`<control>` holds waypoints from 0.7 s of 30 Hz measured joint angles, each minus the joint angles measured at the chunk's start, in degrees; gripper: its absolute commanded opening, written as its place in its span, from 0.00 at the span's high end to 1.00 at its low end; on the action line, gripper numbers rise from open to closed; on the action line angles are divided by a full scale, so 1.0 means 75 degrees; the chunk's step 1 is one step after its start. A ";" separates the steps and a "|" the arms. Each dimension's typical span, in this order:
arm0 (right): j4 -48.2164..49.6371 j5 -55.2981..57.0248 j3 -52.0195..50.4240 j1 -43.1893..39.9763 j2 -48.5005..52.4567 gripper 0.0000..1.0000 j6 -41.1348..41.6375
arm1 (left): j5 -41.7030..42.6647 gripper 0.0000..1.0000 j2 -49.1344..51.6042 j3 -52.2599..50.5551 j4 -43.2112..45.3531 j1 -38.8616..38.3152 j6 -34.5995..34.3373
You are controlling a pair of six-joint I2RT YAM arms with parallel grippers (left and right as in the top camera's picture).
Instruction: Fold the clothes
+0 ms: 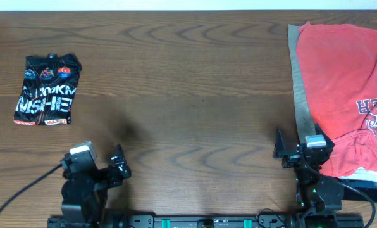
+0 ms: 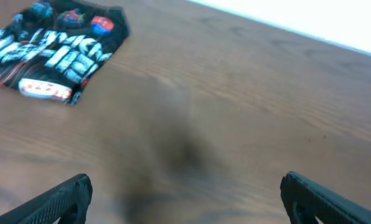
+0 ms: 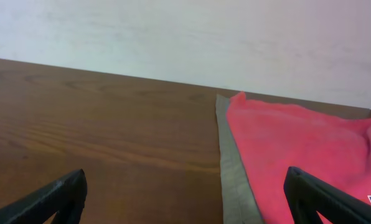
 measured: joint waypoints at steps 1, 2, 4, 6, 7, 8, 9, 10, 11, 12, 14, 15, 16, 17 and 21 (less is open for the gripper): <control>0.0000 0.0000 0.0000 0.0000 0.0000 0.01 0.0000 | 0.0093 0.02 -0.0248 -0.0286 0.0309 0.0061 0.0064; 0.0000 0.0000 0.0000 0.0000 0.0000 0.01 0.0000 | 0.0192 0.02 -0.0460 -0.0560 0.0627 0.0114 0.0111; -0.0003 0.0000 0.0000 0.0000 0.0000 0.01 0.0000 | 0.0283 0.02 -0.0697 -0.1096 0.1527 0.0195 0.0184; -0.0003 0.0000 0.0000 0.0000 0.0000 0.01 0.0000 | 0.0344 0.02 -0.0714 -0.1547 0.2404 0.0224 0.0262; -0.0003 0.0000 0.0000 0.0000 0.0000 0.01 0.0000 | 0.0385 0.02 -0.0717 -0.1810 0.2961 0.0233 0.0297; 0.0000 0.0000 0.0000 0.0000 0.0000 0.01 0.0000 | 0.0423 0.02 -0.0723 -0.2034 0.3383 0.0236 0.0318; -0.0003 0.0000 0.0000 0.0000 0.0000 0.01 0.0000 | 0.0423 0.02 -0.0734 -0.2273 0.3876 0.0239 0.0332; 0.0000 0.0000 0.0000 0.0000 0.0000 0.01 0.0000 | 0.0443 0.02 -0.0743 -0.2515 0.4363 0.0242 0.0353; -0.0003 0.0000 0.0000 0.0000 0.0000 0.01 0.0000 | 0.0452 0.02 -0.0755 -0.2751 0.4733 0.0242 0.0373; -0.0003 0.0000 0.0000 0.0000 0.0000 0.01 0.0000 | 0.0475 0.02 -0.0752 -0.2978 0.5036 0.0242 0.0396; -0.0009 -0.0003 -0.0003 0.0000 0.0000 0.01 -0.0003 | 0.0527 0.02 -0.0720 -0.3206 0.5080 0.0242 0.0393; 0.0017 0.0000 -0.0003 0.0000 0.0003 0.01 -0.0003 | 0.0568 0.02 -0.0723 -0.3203 0.5085 0.0242 0.0391; -0.0003 0.0000 -0.0003 0.0000 0.0000 0.01 -0.0003 | 0.0580 0.02 -0.0731 -0.3203 0.5085 0.0242 0.0391; 0.0000 0.0000 -0.0003 0.0000 0.0000 0.01 -0.0003 | 0.0595 0.02 -0.0737 -0.3203 0.5085 0.0242 0.0391; 0.0003 0.0000 -0.0003 0.0000 0.0000 0.01 -0.0003 | 0.0595 0.02 -0.0746 -0.3203 0.5085 0.0242 0.0391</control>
